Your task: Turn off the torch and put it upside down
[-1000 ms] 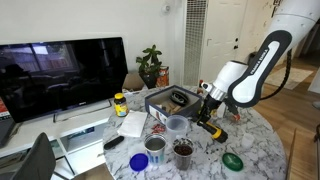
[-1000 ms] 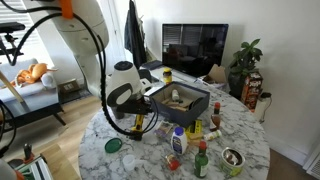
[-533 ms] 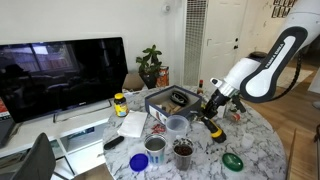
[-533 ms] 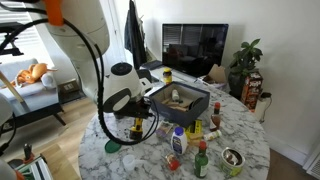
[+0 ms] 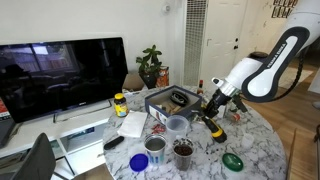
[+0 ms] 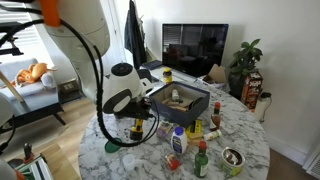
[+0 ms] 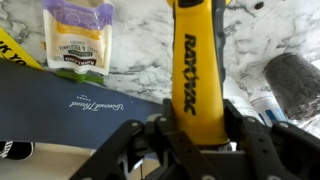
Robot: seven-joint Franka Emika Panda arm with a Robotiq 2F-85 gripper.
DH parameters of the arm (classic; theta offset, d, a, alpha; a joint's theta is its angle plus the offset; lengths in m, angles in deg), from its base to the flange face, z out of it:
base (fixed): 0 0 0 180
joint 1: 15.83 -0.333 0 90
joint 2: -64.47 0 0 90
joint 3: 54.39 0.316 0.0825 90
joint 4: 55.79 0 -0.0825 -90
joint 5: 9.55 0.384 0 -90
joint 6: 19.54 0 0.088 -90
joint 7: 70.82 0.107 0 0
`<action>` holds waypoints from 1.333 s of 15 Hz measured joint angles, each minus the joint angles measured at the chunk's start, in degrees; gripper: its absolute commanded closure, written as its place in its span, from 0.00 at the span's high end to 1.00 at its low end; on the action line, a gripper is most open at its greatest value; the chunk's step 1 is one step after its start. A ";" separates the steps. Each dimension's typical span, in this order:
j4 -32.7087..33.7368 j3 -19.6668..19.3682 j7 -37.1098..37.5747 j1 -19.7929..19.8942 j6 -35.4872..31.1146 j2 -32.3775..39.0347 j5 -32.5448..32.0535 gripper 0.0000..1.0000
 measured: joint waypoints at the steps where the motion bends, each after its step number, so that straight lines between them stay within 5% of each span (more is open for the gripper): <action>1: 0.02 0.18 -0.16 0.14 -0.09 0.11 -0.01 0.25; 6: 0.10 1.95 -0.90 0.88 -2.19 1.26 -0.81 0.25; 10: 0.17 0.66 0.75 0.66 -7.91 3.02 -7.87 0.25; 15: 0.96 -8.17 4.21 -3.34 -18.76 6.28 -19.32 0.25; 20: 3.83 -19.26 9.50 -11.80 -28.58 9.96 -28.88 0.25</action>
